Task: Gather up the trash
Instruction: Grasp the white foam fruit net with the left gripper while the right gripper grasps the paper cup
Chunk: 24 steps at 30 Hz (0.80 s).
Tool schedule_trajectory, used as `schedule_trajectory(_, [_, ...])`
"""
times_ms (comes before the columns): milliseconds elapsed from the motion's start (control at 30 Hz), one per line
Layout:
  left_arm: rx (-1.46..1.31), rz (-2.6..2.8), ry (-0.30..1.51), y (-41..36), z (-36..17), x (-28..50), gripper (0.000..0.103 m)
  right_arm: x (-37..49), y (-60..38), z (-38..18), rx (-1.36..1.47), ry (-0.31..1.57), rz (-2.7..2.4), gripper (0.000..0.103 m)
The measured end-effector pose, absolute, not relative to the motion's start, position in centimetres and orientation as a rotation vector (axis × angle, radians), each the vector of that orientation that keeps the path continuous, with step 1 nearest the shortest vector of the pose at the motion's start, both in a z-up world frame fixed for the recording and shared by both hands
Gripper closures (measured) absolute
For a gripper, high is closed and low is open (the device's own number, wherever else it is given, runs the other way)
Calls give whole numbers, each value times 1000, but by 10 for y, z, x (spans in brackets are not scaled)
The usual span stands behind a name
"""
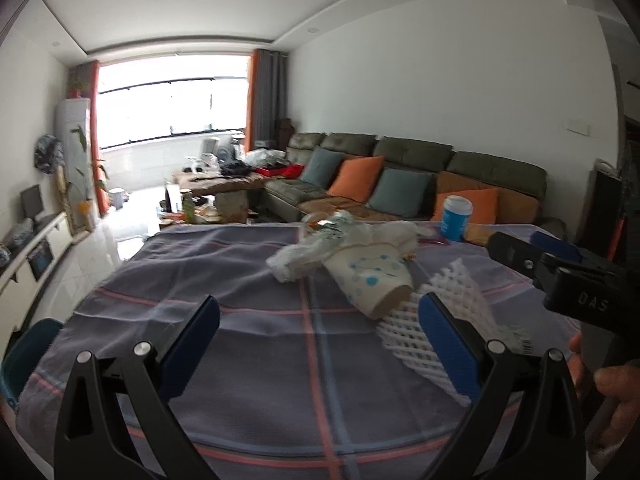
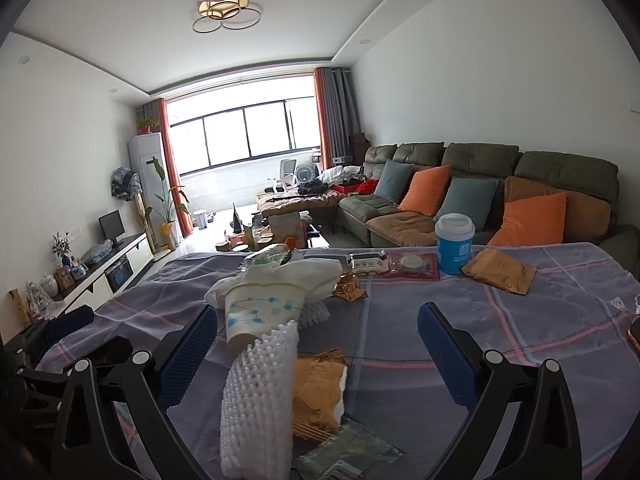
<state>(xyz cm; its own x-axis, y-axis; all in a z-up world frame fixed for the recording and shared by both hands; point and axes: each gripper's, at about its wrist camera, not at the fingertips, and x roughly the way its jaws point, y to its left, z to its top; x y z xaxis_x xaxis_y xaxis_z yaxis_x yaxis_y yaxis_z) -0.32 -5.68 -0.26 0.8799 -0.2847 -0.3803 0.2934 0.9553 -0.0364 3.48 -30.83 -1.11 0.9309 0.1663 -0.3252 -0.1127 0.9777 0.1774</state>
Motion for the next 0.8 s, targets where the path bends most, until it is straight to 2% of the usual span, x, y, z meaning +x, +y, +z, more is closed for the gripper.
schedule_trajectory(533, [25,-658,665,-119,-38,25,8,46,-329,-20,200,413,149,4])
schedule_trajectory(800, [-2,-690,788,-126,-60,43,43,49,-328,-22,189,427,162,4])
